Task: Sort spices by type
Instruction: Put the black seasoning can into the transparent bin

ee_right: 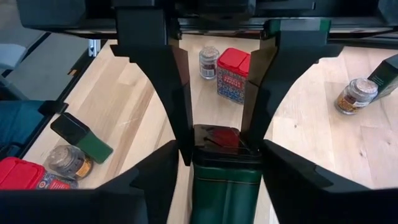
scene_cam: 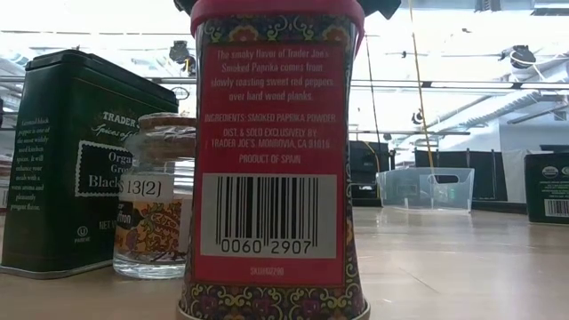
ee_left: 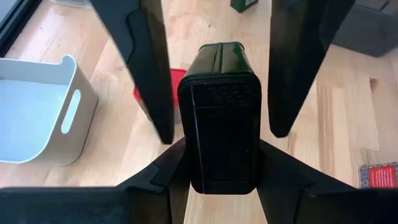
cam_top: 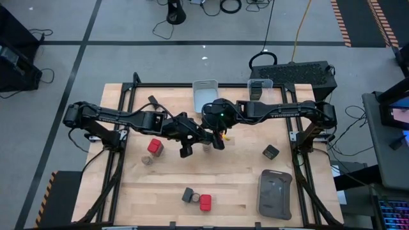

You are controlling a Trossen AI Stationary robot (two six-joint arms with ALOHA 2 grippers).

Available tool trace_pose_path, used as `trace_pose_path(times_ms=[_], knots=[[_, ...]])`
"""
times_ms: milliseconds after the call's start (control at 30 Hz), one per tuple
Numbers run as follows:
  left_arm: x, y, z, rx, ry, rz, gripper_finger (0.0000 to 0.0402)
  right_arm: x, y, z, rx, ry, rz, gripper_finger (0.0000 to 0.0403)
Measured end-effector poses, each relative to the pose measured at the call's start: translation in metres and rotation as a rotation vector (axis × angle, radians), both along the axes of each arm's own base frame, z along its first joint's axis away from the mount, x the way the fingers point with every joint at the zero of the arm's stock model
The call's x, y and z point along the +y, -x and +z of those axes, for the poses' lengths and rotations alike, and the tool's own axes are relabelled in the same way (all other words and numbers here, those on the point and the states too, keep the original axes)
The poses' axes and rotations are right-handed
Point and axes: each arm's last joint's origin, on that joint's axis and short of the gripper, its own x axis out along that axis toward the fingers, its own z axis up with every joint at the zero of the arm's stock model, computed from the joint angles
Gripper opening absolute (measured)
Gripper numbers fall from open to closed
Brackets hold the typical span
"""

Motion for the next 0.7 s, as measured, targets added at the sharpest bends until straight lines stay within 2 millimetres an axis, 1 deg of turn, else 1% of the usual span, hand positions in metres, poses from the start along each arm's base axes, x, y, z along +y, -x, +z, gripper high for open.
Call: trace_pose_path(times_ms=[233,333,400,500,600,700], knots=[[0.0,0.0,0.0,0.0,-0.006,-0.004,0.0154,0.0,0.0,0.0,0.002,0.003,0.004,0.0127],[0.0,0.0,0.0,0.001,-0.009,-0.004,0.0154,0.0,0.0,0.0,0.001,0.013,0.012,0.0106],[0.0,0.0,0.0,0.002,-0.009,-0.005,0.0158,-0.001,0.001,0.0,0.002,0.019,0.014,0.0106],[0.0,0.003,0.002,0.004,-0.032,-0.027,0.0175,-0.004,0.002,0.001,-0.001,0.023,0.015,0.0107],[0.001,0.011,0.009,0.01,-0.048,-0.035,0.0195,-0.009,0.006,0.002,0.02,0.025,0.011,0.012],[0.003,0.022,0.015,0.029,-0.082,-0.006,0.0208,-0.014,0.014,0.007,0.034,0.035,0.004,0.0122]])
